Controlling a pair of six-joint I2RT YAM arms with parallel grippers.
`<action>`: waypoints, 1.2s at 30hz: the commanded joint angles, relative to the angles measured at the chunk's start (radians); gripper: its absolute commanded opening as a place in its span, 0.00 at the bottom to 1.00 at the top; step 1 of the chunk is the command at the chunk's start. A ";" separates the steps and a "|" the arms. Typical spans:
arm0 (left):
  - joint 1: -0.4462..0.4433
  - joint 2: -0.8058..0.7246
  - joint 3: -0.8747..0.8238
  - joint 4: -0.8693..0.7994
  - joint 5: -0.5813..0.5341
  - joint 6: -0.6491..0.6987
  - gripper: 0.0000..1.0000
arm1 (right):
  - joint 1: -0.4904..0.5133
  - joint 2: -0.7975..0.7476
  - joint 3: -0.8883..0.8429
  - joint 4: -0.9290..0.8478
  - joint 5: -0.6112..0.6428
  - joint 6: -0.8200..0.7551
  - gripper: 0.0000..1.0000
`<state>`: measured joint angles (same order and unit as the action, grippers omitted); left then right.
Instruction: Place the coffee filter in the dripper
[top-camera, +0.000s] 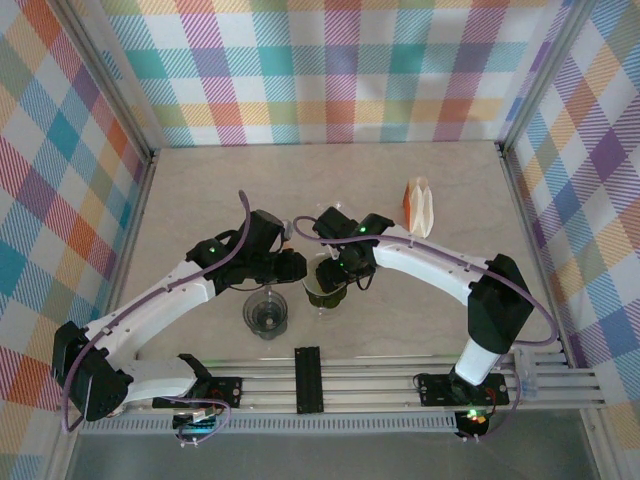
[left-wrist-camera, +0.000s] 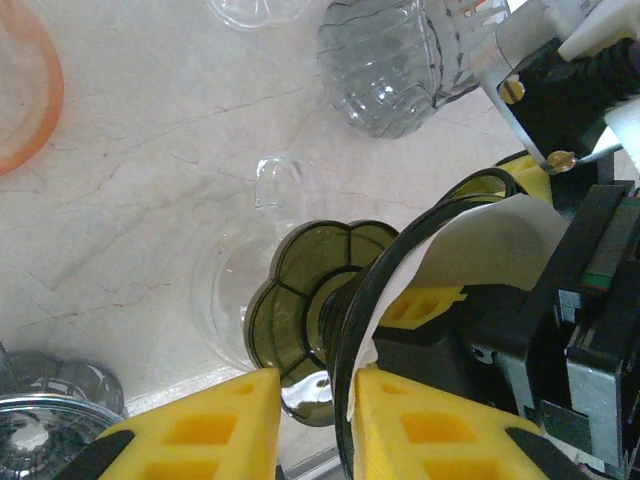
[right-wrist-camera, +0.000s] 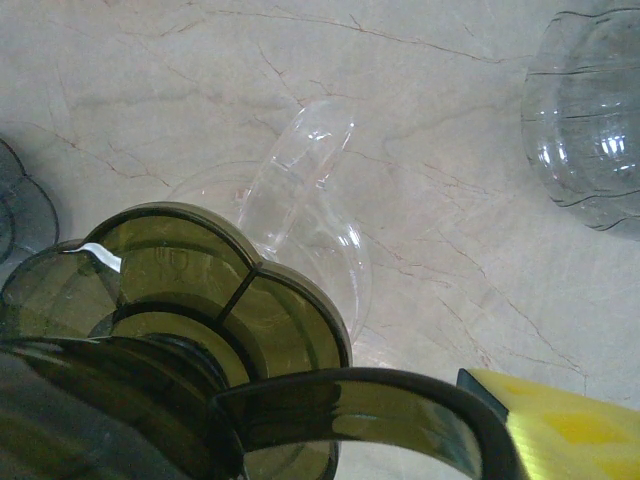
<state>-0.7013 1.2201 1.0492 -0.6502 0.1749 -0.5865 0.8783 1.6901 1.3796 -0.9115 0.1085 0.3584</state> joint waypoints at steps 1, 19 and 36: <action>0.010 -0.006 -0.019 -0.009 0.010 -0.001 0.26 | 0.004 0.025 -0.010 -0.001 0.023 0.012 0.72; 0.010 -0.004 -0.038 0.030 0.071 -0.015 0.30 | 0.004 0.029 -0.010 0.003 0.019 0.019 0.72; 0.008 0.002 -0.036 0.009 0.097 0.015 0.16 | 0.005 -0.005 0.013 0.026 0.021 0.040 0.73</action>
<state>-0.7013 1.2201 1.0214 -0.6247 0.2607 -0.5896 0.8783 1.6905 1.3800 -0.9112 0.1112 0.3805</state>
